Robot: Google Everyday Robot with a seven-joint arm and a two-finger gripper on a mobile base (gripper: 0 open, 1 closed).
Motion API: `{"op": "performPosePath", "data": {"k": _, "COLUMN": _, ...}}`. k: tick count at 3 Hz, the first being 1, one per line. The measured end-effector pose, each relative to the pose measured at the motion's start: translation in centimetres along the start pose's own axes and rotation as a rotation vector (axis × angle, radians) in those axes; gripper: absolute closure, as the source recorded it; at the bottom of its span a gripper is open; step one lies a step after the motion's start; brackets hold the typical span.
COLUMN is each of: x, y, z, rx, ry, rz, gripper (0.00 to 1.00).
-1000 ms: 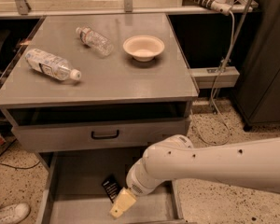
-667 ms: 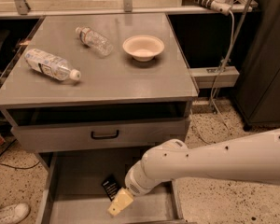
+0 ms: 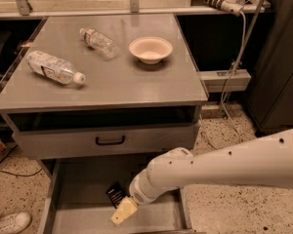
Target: Pick rxbar chocolate from middle drawer and place on counter
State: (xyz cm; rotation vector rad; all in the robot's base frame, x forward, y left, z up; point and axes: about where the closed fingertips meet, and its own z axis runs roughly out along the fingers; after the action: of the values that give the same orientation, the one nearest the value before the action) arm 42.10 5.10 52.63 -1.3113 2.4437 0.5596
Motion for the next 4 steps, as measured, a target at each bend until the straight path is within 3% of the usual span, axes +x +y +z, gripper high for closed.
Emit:
{"op": "performPosePath", "data": {"k": 1, "x": -0.8, "y": -1.4, "z": 3.7, "rx": -0.012, "ry": -0.029, "rz": 0.049, "gripper": 0.00}}
{"op": "performPosePath", "data": {"k": 2, "x": -0.8, "y": -1.4, "z": 3.7, "rx": -0.012, "ry": -0.029, "rz": 0.049, "gripper": 0.00}}
{"op": "performPosePath", "data": {"k": 3, "x": -0.2, "y": -2.4, "z": 4.6, "rx": 0.023, "ry": -0.049, "rz": 0.059, "gripper": 0.00}}
{"op": "performPosePath", "data": {"k": 4, "x": 2.5, "y": -4.9, "z": 7.6, "rx": 0.084, "ry": -0.050, "rz": 0.121, "gripper": 0.00}}
